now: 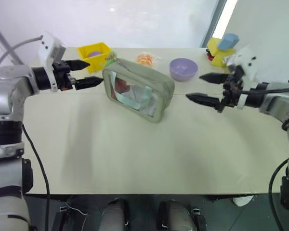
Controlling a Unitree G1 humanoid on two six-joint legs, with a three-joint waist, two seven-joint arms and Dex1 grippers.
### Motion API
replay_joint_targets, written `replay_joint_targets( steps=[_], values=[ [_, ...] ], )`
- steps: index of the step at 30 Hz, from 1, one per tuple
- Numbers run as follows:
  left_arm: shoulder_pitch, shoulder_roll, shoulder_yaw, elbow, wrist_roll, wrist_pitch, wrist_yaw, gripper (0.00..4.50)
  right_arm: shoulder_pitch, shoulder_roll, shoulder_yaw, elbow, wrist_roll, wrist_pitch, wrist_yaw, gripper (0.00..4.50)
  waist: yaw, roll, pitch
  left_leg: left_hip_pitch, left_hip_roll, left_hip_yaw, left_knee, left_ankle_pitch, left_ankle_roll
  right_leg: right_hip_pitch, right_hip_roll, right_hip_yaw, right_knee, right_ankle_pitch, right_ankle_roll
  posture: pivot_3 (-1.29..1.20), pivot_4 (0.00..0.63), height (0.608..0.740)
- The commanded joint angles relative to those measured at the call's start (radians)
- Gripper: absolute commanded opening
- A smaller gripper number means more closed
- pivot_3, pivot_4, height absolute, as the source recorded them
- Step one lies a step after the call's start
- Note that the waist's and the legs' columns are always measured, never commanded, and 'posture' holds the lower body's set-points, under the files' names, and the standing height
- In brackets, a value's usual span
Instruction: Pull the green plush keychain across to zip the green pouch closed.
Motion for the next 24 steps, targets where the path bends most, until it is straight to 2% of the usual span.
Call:
replay_joint_targets(
  steps=[1,11,17,24],
  values=[
    [-0.017,0.029,-0.005,0.017,0.018,-0.035,-0.039,4.47,-0.06,-0.014,0.007,0.0,-0.003,-0.003,0.005,4.5,0.0,0.0,0.0,-0.001,0.0,0.0,-0.001,0.0,0.0,-0.002,0.0,0.0,0.001,0.0,0.0,0.0,0.15,0.739],
    [-0.022,0.036,0.001,0.03,0.041,-0.055,-0.025,4.47,-0.132,0.01,0.066,0.009,-0.032,-0.005,-0.028,4.5,0.0,-0.001,0.001,-0.003,0.0,0.001,0.001,0.0,0.0,-0.003,0.0,0.0,0.001,0.0,0.0,0.0,0.15,0.739],
    [0.025,0.055,0.031,-0.085,-0.014,0.033,-0.022,4.47,-0.321,0.211,0.144,0.045,-0.076,0.062,-0.191,4.5,-0.007,-0.001,0.001,-0.003,0.001,0.002,0.0,0.001,-0.001,-0.005,0.0,0.001,0.003,0.0,0.0,0.0,0.15,0.739],
    [0.057,0.037,0.049,-0.158,-0.041,0.068,0.027,4.47,-0.415,0.449,0.296,0.274,-0.226,-0.062,-0.276,4.5,-0.002,-0.001,0.001,-0.003,0.001,0.002,0.001,0.001,-0.001,-0.004,0.0,0.001,0.003,0.0,0.0,0.0,0.15,0.739]
  ],
)
